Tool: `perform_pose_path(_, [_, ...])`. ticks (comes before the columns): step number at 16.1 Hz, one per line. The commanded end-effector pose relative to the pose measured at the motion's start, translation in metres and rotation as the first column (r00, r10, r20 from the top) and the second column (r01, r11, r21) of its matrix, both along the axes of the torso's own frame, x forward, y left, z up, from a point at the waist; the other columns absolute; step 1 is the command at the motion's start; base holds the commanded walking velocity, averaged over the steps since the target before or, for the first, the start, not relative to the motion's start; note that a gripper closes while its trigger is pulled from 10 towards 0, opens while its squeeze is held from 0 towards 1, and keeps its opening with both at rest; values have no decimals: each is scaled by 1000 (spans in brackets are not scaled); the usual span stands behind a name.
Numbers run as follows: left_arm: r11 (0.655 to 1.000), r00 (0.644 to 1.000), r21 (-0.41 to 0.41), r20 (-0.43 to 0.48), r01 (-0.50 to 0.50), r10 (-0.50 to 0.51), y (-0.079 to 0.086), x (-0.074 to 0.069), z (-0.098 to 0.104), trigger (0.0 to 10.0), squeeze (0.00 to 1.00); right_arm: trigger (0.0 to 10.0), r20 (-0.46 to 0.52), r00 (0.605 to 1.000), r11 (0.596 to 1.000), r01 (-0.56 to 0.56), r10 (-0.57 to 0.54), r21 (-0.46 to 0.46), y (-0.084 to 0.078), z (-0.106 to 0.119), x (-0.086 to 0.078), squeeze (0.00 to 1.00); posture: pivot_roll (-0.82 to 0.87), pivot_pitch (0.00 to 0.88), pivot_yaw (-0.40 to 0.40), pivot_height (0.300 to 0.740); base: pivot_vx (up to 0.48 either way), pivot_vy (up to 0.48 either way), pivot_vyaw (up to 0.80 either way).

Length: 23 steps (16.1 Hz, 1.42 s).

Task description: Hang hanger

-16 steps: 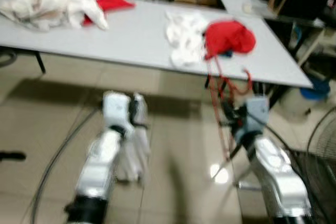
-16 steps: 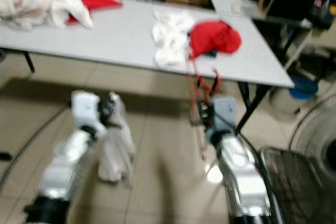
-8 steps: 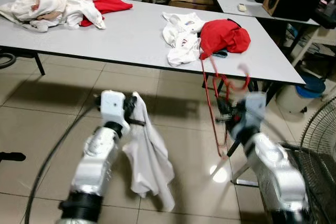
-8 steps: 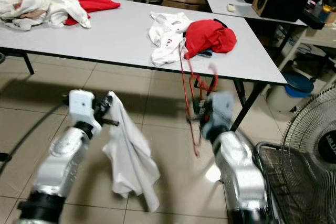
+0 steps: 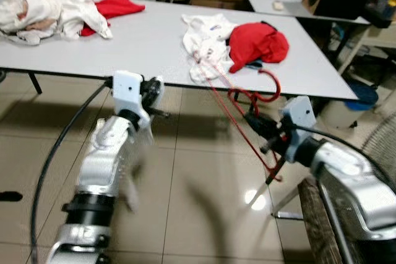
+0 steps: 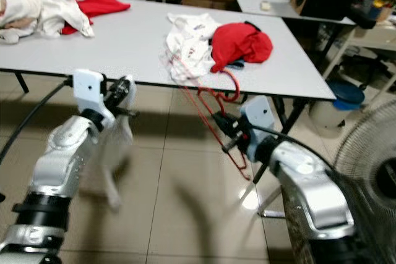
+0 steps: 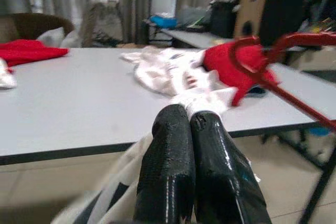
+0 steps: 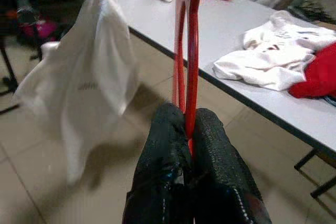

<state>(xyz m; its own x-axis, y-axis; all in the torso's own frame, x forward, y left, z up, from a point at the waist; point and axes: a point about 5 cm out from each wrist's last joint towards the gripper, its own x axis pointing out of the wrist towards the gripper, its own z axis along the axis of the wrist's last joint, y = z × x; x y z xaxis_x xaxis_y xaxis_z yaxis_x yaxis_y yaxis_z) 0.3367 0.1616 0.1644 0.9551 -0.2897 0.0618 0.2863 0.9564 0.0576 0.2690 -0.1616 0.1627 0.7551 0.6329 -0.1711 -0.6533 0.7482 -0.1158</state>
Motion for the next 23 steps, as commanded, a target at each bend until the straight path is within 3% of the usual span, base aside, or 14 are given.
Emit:
perform_pose_path(1, [999,999,21,35,37,-38,-6,5,12,10000,0,10000,-10,999,999,-44,43,-26,-3,2,-4,0,-150,0,-71,740,398,0,0])
perform_pose_path(4, [999,997,33,78,21,-23,0,17,32,10000,0,10000,-46,995,990,-95,91,-103,-14,7,-9,0,-161,0,-64,740,400,0,-152])
perform_pose_path(8, [998,992,52,119,29,-35,1,29,48,10000,0,10000,-49,992,984,-124,118,-129,-24,15,-11,0,-161,0,-66,740,400,0,-572])
perform_pose_path(13, [996,983,47,159,80,-87,-7,39,66,10000,0,10000,-70,976,962,-215,206,-171,-24,21,-20,0,-167,0,-69,740,400,0,0])
perform_pose_path(15, [994,979,42,174,99,-105,-11,40,70,10000,0,10000,-121,965,955,-250,233,-158,-22,22,-23,0,-169,0,-75,740,401,0,-225])
perform_pose_path(18, [992,976,43,183,115,-121,-13,41,72,10000,0,10000,-124,960,950,-269,251,-160,-21,23,-24,0,-169,0,-75,740,398,0,-654])
perform_pose_path(23, [984,960,55,214,172,-180,-22,40,82,10000,0,10000,-130,936,932,-342,327,-118,-10,24,-30,0,-166,0,-77,740,398,0,0])
